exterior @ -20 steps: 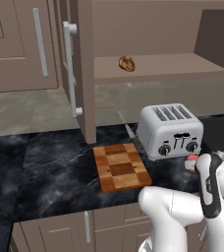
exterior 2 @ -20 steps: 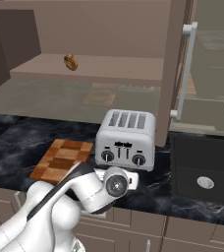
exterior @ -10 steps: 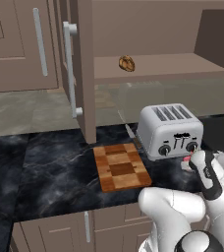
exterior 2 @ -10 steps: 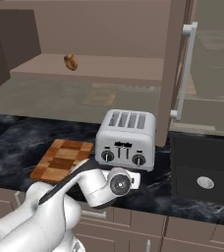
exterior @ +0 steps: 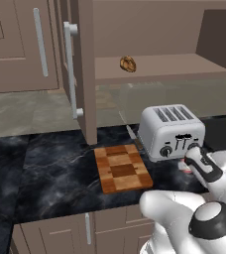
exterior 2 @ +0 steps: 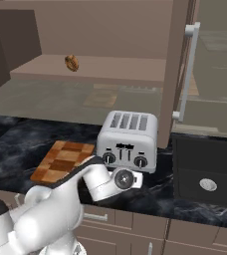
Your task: Pick the bread, place it on the cutting board, pick the jam, place it on the counter, and close the cabinet.
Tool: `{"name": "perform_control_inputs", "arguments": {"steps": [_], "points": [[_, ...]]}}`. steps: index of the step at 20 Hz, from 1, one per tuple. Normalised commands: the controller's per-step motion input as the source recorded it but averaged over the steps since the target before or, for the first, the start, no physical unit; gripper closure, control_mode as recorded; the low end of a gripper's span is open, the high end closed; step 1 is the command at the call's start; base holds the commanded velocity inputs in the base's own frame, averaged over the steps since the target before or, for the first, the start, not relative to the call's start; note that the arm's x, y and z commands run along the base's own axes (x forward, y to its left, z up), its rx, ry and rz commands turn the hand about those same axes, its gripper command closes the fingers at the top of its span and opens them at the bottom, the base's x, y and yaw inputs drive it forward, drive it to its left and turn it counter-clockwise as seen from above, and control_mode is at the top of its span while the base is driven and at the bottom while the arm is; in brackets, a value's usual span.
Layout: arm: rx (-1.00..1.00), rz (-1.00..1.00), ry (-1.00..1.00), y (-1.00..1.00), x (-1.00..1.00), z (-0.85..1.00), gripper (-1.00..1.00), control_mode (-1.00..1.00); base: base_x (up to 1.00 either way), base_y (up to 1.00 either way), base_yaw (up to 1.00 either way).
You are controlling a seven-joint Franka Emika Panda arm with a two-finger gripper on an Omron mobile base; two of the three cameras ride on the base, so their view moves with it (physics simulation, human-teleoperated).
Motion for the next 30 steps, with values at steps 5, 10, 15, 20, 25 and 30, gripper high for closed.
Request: {"name": "perform_control_inputs", "arguments": {"steps": [5, 10, 15, 20, 25, 30], "points": [[0.0, 0.0, 0.04, 0.0, 0.22, -0.18, 1.0, -1.0, 0.0, 0.0, 0.0], [0.0, 0.0, 0.03, 0.0, 0.24, -0.19, 1.0, -1.0, 0.0, 0.0, 0.0], [0.0, 0.0, 0.01, 0.0, 0.18, -0.2, 1.0, -1.0, 0.0, 0.0, 0.0], [0.0, 0.01, 0.0, -0.19, 0.01, -0.28, 1.0, -1.0, 0.0, 0.0, 0.0], [0.0, 0.0, -0.01, -0.12, 0.0, -0.35, 1.0, -1.0, 0.0, 0.0, 0.0], [0.0, 0.0, -0.01, -0.02, 0.0, -0.35, 1.0, -1.0, 0.0, 0.0, 0.0]]}}
